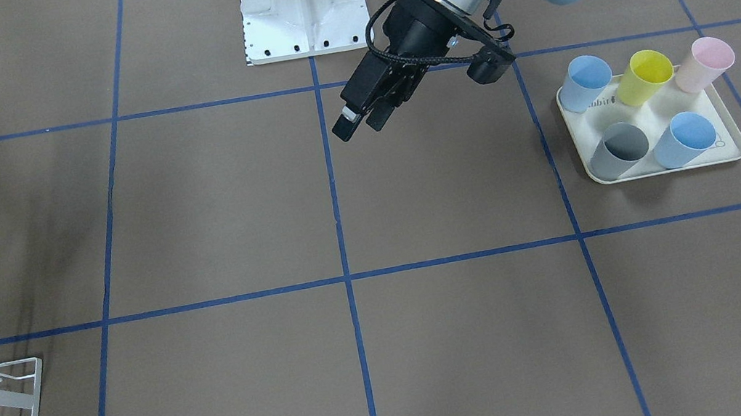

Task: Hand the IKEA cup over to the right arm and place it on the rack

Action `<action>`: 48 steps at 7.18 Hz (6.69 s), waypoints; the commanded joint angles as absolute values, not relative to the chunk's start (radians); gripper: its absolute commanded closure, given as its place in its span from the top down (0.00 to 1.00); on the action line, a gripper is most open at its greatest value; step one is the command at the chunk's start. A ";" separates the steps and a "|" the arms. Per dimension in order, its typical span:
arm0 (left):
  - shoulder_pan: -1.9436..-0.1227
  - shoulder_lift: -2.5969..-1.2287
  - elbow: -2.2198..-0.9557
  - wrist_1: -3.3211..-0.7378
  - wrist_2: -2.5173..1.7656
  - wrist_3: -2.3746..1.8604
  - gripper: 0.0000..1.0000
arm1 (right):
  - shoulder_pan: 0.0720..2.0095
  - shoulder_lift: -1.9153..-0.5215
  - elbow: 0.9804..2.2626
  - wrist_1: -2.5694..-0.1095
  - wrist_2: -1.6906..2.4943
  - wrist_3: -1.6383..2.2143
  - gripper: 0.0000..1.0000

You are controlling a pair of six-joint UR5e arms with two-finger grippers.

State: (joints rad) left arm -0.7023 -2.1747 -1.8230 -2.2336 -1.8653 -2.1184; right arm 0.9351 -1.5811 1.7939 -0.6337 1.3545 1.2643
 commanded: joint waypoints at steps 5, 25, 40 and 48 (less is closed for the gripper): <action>-0.704 -2.154 -1.829 -2.233 -1.867 -2.117 1.00 | 0.764 -1.640 1.801 -0.706 0.822 1.091 0.16; -0.703 -2.154 -1.836 -2.233 -1.868 -2.117 1.00 | 0.793 -1.477 1.568 -0.693 0.749 1.098 0.46; -1.148 -1.417 -2.100 -1.799 -2.175 -0.448 1.00 | 0.782 -1.578 1.908 -0.709 1.536 1.192 0.99; -1.152 -1.232 -1.792 -1.965 -2.263 -0.353 1.00 | 0.759 -1.551 1.907 -0.706 1.620 1.356 0.99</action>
